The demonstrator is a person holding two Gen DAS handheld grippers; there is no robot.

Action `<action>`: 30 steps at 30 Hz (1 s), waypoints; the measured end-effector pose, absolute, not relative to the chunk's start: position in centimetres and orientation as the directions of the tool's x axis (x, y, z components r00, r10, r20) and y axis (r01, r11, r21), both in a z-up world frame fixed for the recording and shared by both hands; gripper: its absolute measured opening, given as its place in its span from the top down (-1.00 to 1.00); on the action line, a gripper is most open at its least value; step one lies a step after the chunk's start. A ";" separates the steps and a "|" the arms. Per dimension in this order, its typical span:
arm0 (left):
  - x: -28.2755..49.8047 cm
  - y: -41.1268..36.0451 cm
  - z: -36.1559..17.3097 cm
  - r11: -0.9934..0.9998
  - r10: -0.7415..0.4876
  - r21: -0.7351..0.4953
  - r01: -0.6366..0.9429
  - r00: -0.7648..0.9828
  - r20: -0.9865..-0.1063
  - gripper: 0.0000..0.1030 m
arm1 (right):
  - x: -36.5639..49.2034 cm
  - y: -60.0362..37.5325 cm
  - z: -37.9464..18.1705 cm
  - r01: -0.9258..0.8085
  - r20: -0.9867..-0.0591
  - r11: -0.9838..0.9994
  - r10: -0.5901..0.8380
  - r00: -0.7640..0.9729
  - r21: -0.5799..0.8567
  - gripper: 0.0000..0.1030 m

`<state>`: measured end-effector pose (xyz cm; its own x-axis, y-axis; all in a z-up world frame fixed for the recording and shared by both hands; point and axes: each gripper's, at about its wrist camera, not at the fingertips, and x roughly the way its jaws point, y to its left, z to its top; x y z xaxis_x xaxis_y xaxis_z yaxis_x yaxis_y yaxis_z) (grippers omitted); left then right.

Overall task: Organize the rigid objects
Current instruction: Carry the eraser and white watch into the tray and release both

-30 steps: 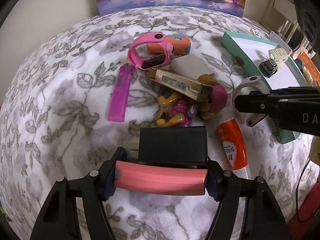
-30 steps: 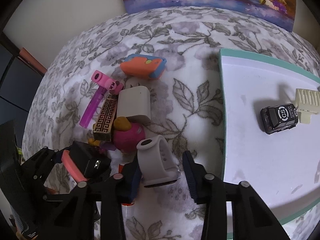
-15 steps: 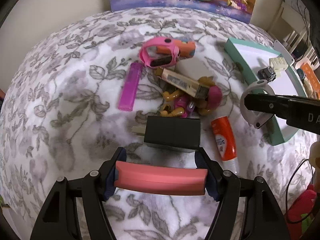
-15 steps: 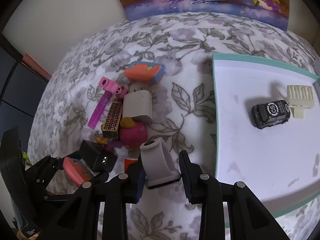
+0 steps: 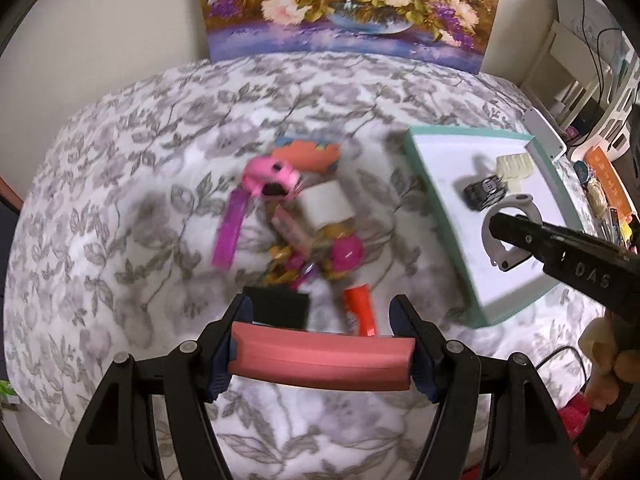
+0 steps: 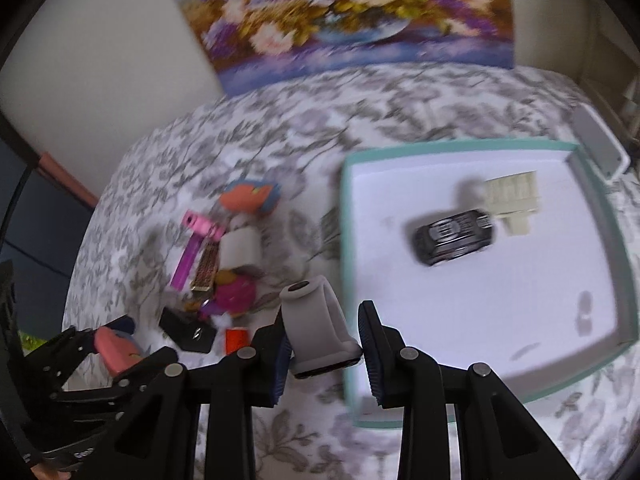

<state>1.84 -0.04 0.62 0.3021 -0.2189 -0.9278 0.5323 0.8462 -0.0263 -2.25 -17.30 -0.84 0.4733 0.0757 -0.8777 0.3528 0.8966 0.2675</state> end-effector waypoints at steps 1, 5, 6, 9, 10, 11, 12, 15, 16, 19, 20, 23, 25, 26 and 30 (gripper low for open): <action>1.9 -0.9 0.9 0.846 -0.217 -0.022 0.533 0.305 -0.927 -0.40 | -2.5 -17.9 -0.6 0.369 -0.878 0.893 0.060 0.475 0.260 0.34; 1.4 -4.6 1.5 0.839 -0.195 0.009 0.544 0.316 -0.929 -0.40 | -3.8 -20.8 -0.4 0.460 -0.888 0.860 -0.016 0.459 0.222 0.34; 1.3 -5.6 1.5 0.834 -0.190 0.017 0.552 0.316 -0.930 -0.40 | -4.1 -21.4 -0.4 0.476 -0.892 0.855 -0.037 0.450 0.205 0.34; 0.7 -9.2 0.9 0.807 -0.184 0.028 0.589 0.297 -0.937 -0.40 | -5.0 -23.6 -0.8 0.521 -0.900 0.832 -0.062 0.431 0.192 0.34; 0.5 -10.1 0.7 0.799 -0.185 0.027 0.600 0.288 -0.939 -0.40 | -5.3 -24.4 -1.0 0.541 -0.903 0.819 -0.069 0.424 0.191 0.34; 0.4 -11.0 0.5 0.794 -0.187 0.024 0.607 0.281 -0.941 -0.40 | -5.7 -25.2 -1.2 0.558 -0.904 0.807 -0.075 0.420 0.192 0.34; 0.2 -12.1 0.2 0.788 -0.187 0.023 0.615 0.276 -0.943 -0.40 | -6.0 -25.8 -1.2 0.570 -0.904 0.798 -0.078 0.420 0.196 0.34; -0.2 -14.8 -0.6 0.777 -0.180 0.033 0.629 0.272 -0.945 -0.40 | -7.0 -27.8 -1.3 0.611 -0.901 0.767 -0.104 0.421 0.197 0.34; -0.3 -15.7 -0.9 0.773 -0.177 0.037 0.633 0.272 -0.946 -0.40 | -7.4 -28.5 -1.4 0.626 -0.901 0.755 -0.114 0.418 0.194 0.34; -1.1 -17.9 -1.6 0.759 -0.199 0.031 0.650 0.277 -0.940 -0.40 | -8.2 -30.1 -1.6 0.661 -0.903 0.729 -0.144 0.404 0.179 0.34; -1.4 -18.4 -1.8 0.750 -0.215 0.025 0.661 0.279 -0.936 -0.40 | -8.4 -30.7 -1.7 0.672 -0.905 0.720 -0.153 0.397 0.173 0.33; -1.9 -19.7 -2.8 0.731 -0.216 0.030 0.682 0.272 -0.938 -0.40 | -8.9 -31.9 -2.0 0.690 -0.908 0.707 -0.173 0.382 0.156 0.33; -2.2 -20.4 -3.3 0.715 -0.219 0.032 0.698 0.267 -0.938 -0.40 | -9.1 -32.5 -2.2 0.698 -0.909 0.701 -0.183 0.374 0.145 0.33; -2.3 -20.6 -3.5 0.711 -0.221 0.034 0.702 0.270 -0.937 -0.40 | -9.2 -32.8 -2.3 0.703 -0.910 0.696 -0.185 0.372 0.146 0.33; -2.0 -20.7 -3.7 0.716 -0.231 0.031 0.698 0.280 -0.932 -0.40 | -9.6 -33.7 -2.9 0.717 -0.914 0.681 -0.179 0.364 0.152 0.34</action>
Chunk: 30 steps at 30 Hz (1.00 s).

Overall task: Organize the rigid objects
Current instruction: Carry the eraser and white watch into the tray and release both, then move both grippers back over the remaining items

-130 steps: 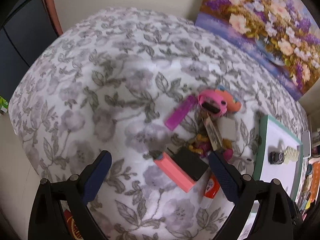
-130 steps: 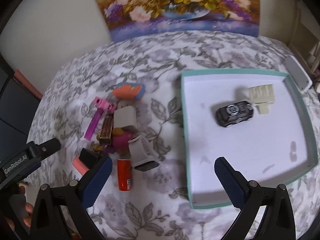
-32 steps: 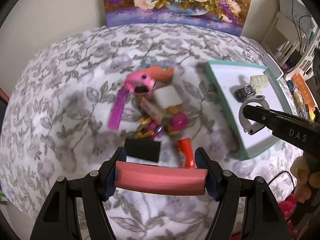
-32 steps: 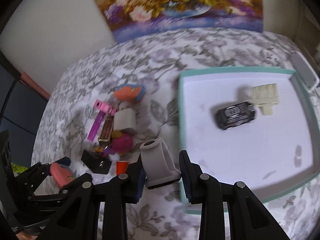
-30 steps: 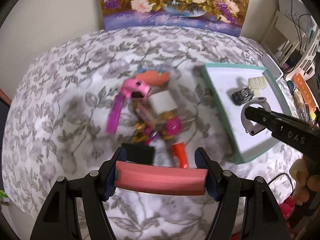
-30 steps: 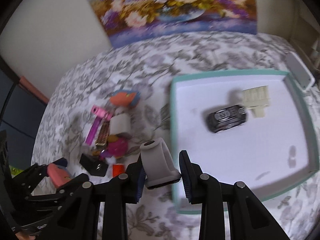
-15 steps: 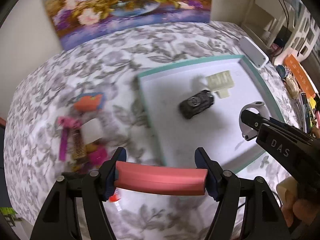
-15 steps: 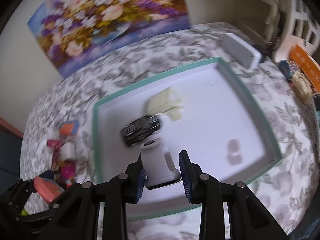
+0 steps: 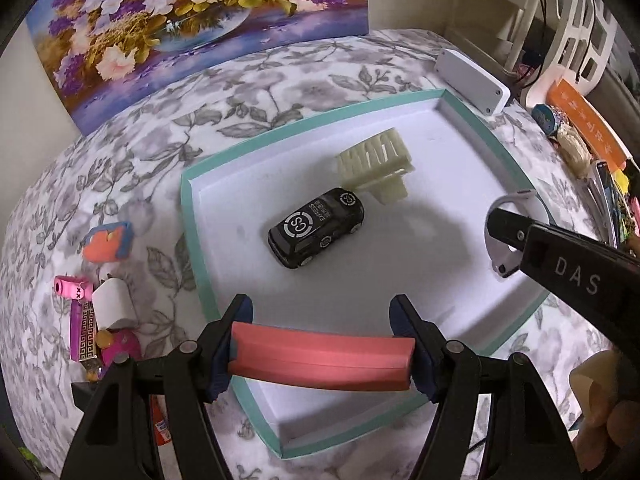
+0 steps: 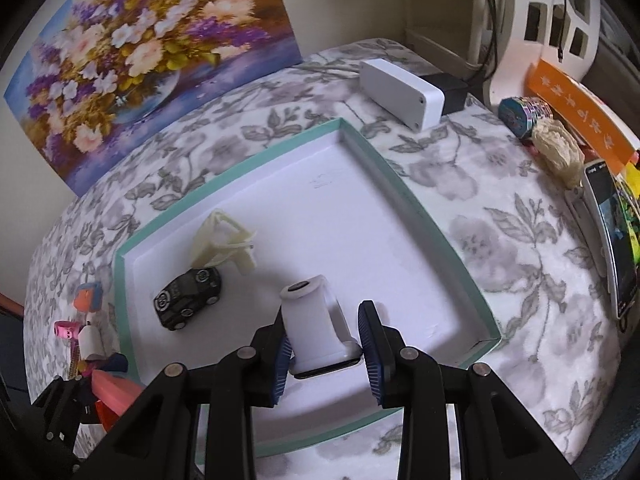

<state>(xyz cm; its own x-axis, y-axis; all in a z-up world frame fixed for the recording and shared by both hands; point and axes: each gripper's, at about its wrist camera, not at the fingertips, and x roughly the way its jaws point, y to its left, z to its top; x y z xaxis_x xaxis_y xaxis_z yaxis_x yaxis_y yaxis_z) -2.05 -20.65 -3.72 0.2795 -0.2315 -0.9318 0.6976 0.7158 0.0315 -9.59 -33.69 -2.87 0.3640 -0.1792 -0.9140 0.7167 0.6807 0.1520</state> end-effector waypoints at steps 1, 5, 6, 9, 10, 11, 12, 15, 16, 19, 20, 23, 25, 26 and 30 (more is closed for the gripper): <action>-2.0 -20.6 -3.7 0.719 -0.236 0.025 0.695 0.278 -0.931 -0.40 | -9.6 -33.8 -3.0 0.718 -0.916 0.679 -0.178 0.361 0.151 0.34; -2.1 -20.5 -3.7 0.716 -0.243 0.024 0.698 0.281 -0.928 -0.40 | -9.7 -33.8 -3.3 0.719 -0.920 0.679 -0.172 0.353 0.149 0.34; -2.1 -20.5 -3.8 0.716 -0.243 0.027 0.698 0.284 -0.928 -0.40 | -9.6 -33.8 -3.2 0.717 -0.919 0.681 -0.172 0.354 0.149 0.34; -2.3 -20.6 -3.7 0.709 -0.244 0.031 0.704 0.287 -0.926 -0.40 | -9.5 -33.6 -3.2 0.714 -0.919 0.686 -0.180 0.351 0.138 0.33; -2.3 -20.6 -3.6 0.708 -0.247 0.033 0.706 0.291 -0.924 -0.40 | -9.5 -33.6 -3.2 0.714 -0.918 0.686 -0.182 0.351 0.137 0.33; -2.3 -20.6 -3.5 0.707 -0.250 0.033 0.706 0.293 -0.923 -0.41 | -9.5 -33.6 -3.2 0.716 -0.918 0.685 -0.183 0.352 0.138 0.33; -2.2 -20.5 -3.4 0.708 -0.253 0.031 0.705 0.294 -0.922 -0.41 | -9.5 -33.6 -3.1 0.716 -0.917 0.684 -0.181 0.354 0.141 0.33; -2.0 -20.3 -3.2 0.718 -0.256 0.024 0.696 0.295 -0.920 -0.44 | -9.4 -33.6 -3.1 0.716 -0.918 0.685 -0.187 0.349 0.133 0.32; -1.8 -20.2 -3.1 0.722 -0.257 0.022 0.691 0.298 -0.919 -0.47 | -9.4 -33.6 -3.2 0.717 -0.919 0.685 -0.188 0.346 0.130 0.32; -1.2 -19.4 -2.7 0.751 -0.254 0.021 0.660 0.317 -0.914 -0.57 | -9.4 -33.6 -3.3 0.719 -0.921 0.684 -0.191 0.340 0.124 0.04; -0.9 -19.1 -2.6 0.761 -0.252 0.018 0.649 0.322 -0.913 -0.57 | -9.4 -33.6 -3.4 0.719 -0.921 0.684 -0.192 0.340 0.123 -0.12; 0.1 -17.9 -2.5 0.802 -0.239 0.006 0.597 0.331 -0.913 -0.58 | -9.2 -33.5 -3.3 0.714 -0.920 0.691 -0.199 0.339 0.114 -0.20; 0.9 -16.9 -2.7 0.833 -0.222 0.001 0.553 0.336 -0.915 -0.58 | -9.1 -33.3 -3.3 0.711 -0.920 0.696 -0.207 0.333 0.101 -0.35; 1.3 -16.3 -2.8 0.849 -0.209 0.001 0.528 0.338 -0.918 -0.59 | -9.1 -33.3 -3.4 0.709 -0.920 0.699 -0.210 0.331 0.095 -0.41; 3.3 -13.7 -3.7 0.918 -0.134 0.009 0.397 0.332 -0.934 -0.87 | -9.0 -33.1 -3.7 0.705 -0.923 0.705 -0.213 0.320 0.082 -0.57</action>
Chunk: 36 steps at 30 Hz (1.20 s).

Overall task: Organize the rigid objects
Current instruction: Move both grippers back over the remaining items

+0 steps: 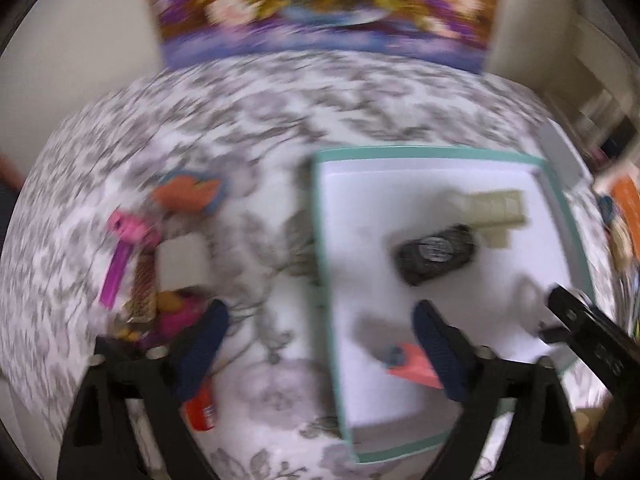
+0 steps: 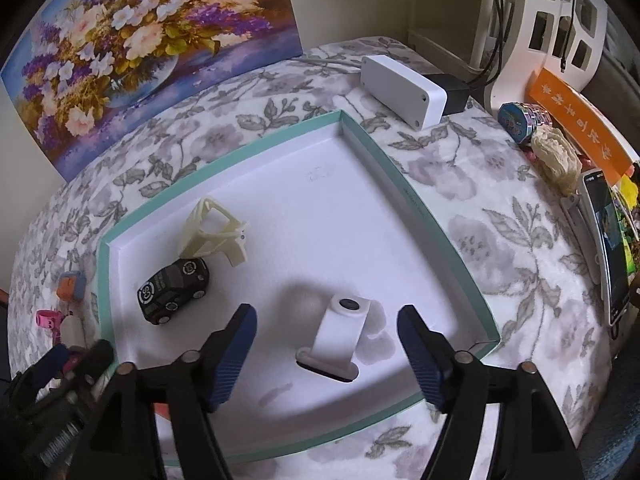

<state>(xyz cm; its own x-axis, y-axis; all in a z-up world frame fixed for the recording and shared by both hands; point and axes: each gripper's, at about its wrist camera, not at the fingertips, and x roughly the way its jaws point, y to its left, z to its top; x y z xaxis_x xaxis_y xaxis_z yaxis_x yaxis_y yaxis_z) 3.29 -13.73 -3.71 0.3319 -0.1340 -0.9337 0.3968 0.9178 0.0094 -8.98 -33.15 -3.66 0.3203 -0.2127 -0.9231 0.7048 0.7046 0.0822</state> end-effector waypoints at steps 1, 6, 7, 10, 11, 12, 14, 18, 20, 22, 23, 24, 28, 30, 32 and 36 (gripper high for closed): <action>3.8 -13.1 -3.9 0.931 -0.121 0.007 0.366 0.326 -0.938 -0.87 | -9.0 -33.1 -3.8 0.704 -0.924 0.706 -0.214 0.316 0.077 -0.63; 5.3 -10.2 -4.6 0.968 -0.078 0.001 0.253 0.302 -0.950 -0.87 | -8.9 -33.0 -4.0 0.699 -0.926 0.712 -0.218 0.309 0.065 -0.80; 5.6 -9.5 -4.7 0.974 -0.063 0.005 0.225 0.296 -0.953 -0.87 | -8.9 -33.0 -4.0 0.699 -0.926 0.713 -0.220 0.308 0.063 -0.92; 6.4 -7.5 -4.7 0.989 -0.043 -0.001 0.147 0.279 -0.959 -0.88 | -8.9 -32.9 -4.0 0.700 -0.924 0.712 -0.230 0.305 0.054 -1.00; 6.6 -6.9 -4.6 0.992 -0.039 -0.004 0.127 0.278 -0.960 -0.88 | -8.9 -32.8 -4.0 0.700 -0.924 0.712 -0.235 0.302 0.048 -1.00; 6.8 -6.2 -4.3 0.995 -0.027 0.001 0.100 0.282 -0.959 -0.88 | -8.8 -32.8 -3.9 0.698 -0.923 0.714 -0.237 0.303 0.046 -1.00; 7.2 -5.2 -3.9 0.997 -0.002 0.021 0.073 0.292 -0.956 -0.88 | -8.7 -32.6 -3.8 0.693 -0.922 0.719 -0.235 0.308 0.048 -1.00; 7.9 -3.5 -2.8 0.998 0.013 0.029 0.047 0.310 -0.951 -0.88 | -8.4 -31.9 -3.2 0.677 -0.918 0.734 -0.234 0.321 0.050 -1.00; 8.0 -2.6 -2.1 0.999 0.009 0.022 0.036 0.324 -0.946 -0.88 | -8.2 -31.3 -2.6 0.667 -0.913 0.743 -0.235 0.334 0.053 -1.00; 8.0 -1.8 -1.1 0.999 0.003 0.014 0.031 0.345 -0.939 -0.88 | -8.0 -30.6 -1.8 0.657 -0.907 0.751 -0.228 0.354 0.068 -1.00; 8.1 -1.4 -0.6 0.999 -0.001 0.010 0.031 0.356 -0.935 -0.88 | -7.9 -30.1 -1.3 0.651 -0.900 0.754 -0.222 0.375 0.085 -1.00; 7.9 -1.0 0.0 1.000 -0.005 0.006 0.029 0.371 -0.929 -0.88 | -7.9 -29.7 -0.9 0.646 -0.893 0.757 -0.217 0.394 0.101 -1.00; 8.0 0.5 1.3 1.000 -0.007 0.004 0.026 0.401 -0.916 -0.88 | -7.3 -27.4 1.2 0.603 -0.860 0.782 -0.191 0.474 0.159 -1.00; 8.0 1.1 1.6 0.999 0.010 0.022 0.026 0.412 -0.911 -0.88 | -6.7 -25.7 1.9 0.570 -0.849 0.798 -0.154 0.506 0.195 -1.00; 8.1 1.8 1.8 0.999 0.015 0.027 0.025 0.414 -0.910 -0.88 | -6.0 -24.0 2.3 0.527 -0.843 0.817 -0.101 0.529 0.233 -1.00; 8.2 3.2 1.6 1.000 -0.008 -0.006 0.008 0.403 -0.915 -0.88 | -4.5 -20.8 2.1 0.462 -0.849 0.849 -0.032 0.527 0.254 -1.00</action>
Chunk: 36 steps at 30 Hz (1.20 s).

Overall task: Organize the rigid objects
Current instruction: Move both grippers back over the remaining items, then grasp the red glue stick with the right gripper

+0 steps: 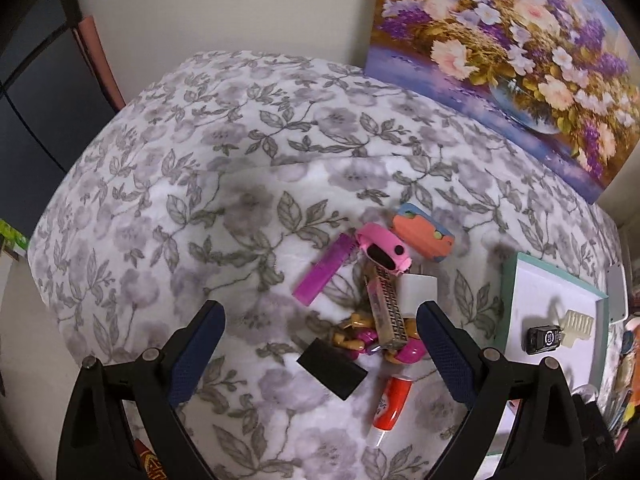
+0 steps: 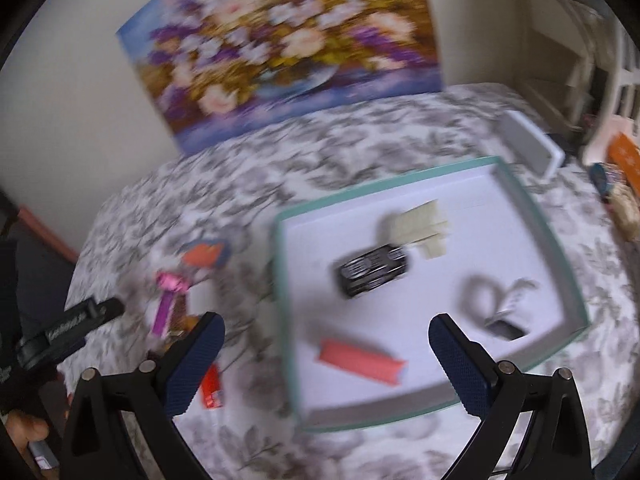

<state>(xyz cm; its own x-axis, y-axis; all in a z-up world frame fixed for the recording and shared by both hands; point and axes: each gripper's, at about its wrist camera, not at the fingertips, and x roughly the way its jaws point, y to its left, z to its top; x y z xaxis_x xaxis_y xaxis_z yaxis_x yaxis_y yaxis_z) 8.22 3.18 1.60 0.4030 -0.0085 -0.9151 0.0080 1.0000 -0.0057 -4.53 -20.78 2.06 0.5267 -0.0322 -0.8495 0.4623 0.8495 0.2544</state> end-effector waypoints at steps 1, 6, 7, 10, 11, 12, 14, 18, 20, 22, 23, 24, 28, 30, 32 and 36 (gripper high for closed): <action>8.3 3.6 1.4 1.000 -0.009 -0.009 0.002 0.397 -0.918 -0.88 | -4.1 -20.0 1.8 0.447 -0.854 0.857 -0.016 0.519 0.256 -1.00; 8.4 4.9 0.4 1.000 0.000 -0.006 -0.017 0.370 -0.929 -0.88 | -2.7 -16.3 0.1 0.384 -0.883 0.889 0.046 0.468 0.250 -1.00; 8.4 5.2 0.1 1.000 0.001 -0.007 -0.019 0.361 -0.933 -0.88 | -2.5 -15.7 -0.2 0.375 -0.888 0.893 0.056 0.457 0.249 -1.00; 8.3 5.5 -0.7 1.000 0.000 -0.006 -0.017 0.336 -0.942 -0.88 | -1.9 -14.0 -0.8 0.345 -0.897 0.909 0.065 0.437 0.234 -1.00; 8.2 5.6 -0.9 1.000 -0.001 -0.006 -0.013 0.328 -0.945 -0.88 | -1.6 -13.4 -1.0 0.330 -0.899 0.914 0.076 0.432 0.236 -1.00; 8.2 5.6 -1.2 1.000 -0.002 -0.006 -0.010 0.317 -0.948 -0.88 | -1.4 -12.8 -1.2 0.315 -0.899 0.917 0.093 0.428 0.245 -1.00; 8.2 5.9 -1.7 1.000 -0.005 -0.010 -0.015 0.298 -0.954 -0.88 | -1.1 -11.8 -1.7 0.290 -0.901 0.921 0.122 0.417 0.259 -1.00; 8.2 6.9 -2.4 0.998 -0.003 -0.020 -0.059 0.278 -0.961 -0.88 | -0.4 -10.1 -2.9 0.251 -0.916 0.939 0.129 0.379 0.236 -1.00; 8.3 7.2 -2.8 0.997 0.008 -0.012 -0.074 0.266 -0.964 -0.88 | -0.2 -9.4 -3.6 0.235 -0.923 0.945 0.132 0.361 0.226 -1.00; 8.5 7.2 -3.5 0.997 0.036 0.017 -0.080 0.248 -0.968 -0.88 | -0.1 -9.1 -4.0 0.228 -0.927 0.949 0.127 0.352 0.217 -1.00; 8.5 7.3 -3.7 0.996 0.048 0.029 -0.081 0.243 -0.969 -0.88 | 0.0 -9.0 -4.2 0.225 -0.928 0.951 0.126 0.350 0.214 -1.00; 8.6 7.3 -3.9 0.996 0.055 0.036 -0.083 0.236 -0.970 -0.88 | 0.0 -9.0 -4.4 0.222 -0.929 0.951 0.127 0.349 0.214 -1.00; 8.8 7.8 -4.4 0.994 0.034 0.010 -0.108 0.220 -0.975 -0.88 | 0.3 -8.9 -5.0 0.227 -0.931 0.951 0.126 0.343 0.212 -0.96; 8.8 8.0 -4.3 0.993 0.036 0.010 -0.119 0.222 -0.974 -0.88 | 0.4 -8.9 -5.1 0.236 -0.932 0.950 0.113 0.345 0.203 -0.83; 8.9 8.2 -4.3 0.992 0.033 0.004 -0.128 0.221 -0.975 -0.88 | 0.4 -8.8 -5.2 0.231 -0.930 0.950 0.120 0.348 0.209 -0.67; 9.0 8.3 -4.3 0.990 0.013 -0.017 -0.137 0.217 -0.976 -0.88 | 0.5 -8.1 -5.3 0.199 -0.928 0.956 0.140 0.344 0.218 -0.55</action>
<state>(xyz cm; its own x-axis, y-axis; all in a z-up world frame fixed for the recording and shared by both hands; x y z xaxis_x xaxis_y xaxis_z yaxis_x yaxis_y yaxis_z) 9.01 8.35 -4.34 0.2167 0.0129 -0.9762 -0.1370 0.9904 -0.0173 0.49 -8.08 -5.32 0.3440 0.1401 -0.9285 0.1985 0.9556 0.2178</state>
